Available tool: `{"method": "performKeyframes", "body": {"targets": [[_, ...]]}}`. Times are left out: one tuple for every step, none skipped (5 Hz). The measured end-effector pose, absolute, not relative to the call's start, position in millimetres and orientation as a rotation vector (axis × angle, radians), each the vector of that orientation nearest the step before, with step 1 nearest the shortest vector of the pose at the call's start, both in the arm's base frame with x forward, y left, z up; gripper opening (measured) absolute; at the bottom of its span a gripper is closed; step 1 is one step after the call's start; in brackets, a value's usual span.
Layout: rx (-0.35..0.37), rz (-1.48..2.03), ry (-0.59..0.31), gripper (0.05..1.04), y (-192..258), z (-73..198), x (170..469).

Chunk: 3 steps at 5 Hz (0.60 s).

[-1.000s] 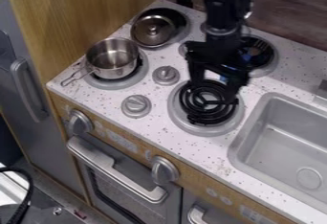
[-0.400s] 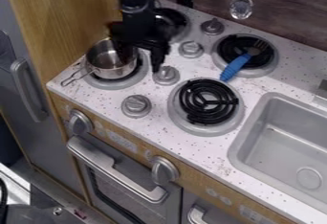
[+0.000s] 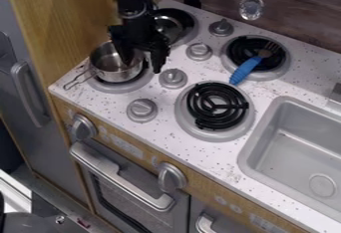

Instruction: Moved the silver pot to the bottom right corner burner.

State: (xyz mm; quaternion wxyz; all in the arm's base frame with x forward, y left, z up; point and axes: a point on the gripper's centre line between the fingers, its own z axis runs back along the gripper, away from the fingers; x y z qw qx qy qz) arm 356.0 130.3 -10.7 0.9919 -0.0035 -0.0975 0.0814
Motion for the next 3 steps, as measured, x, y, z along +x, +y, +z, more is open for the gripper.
{"method": "performKeyframes", "body": {"targets": [[-0.010,0.165,-0.211,0.998,136,-24,372],[-0.023,0.145,-0.176,0.998,136,-49,380],[-0.011,0.130,-0.178,0.998,137,-47,384]]}}
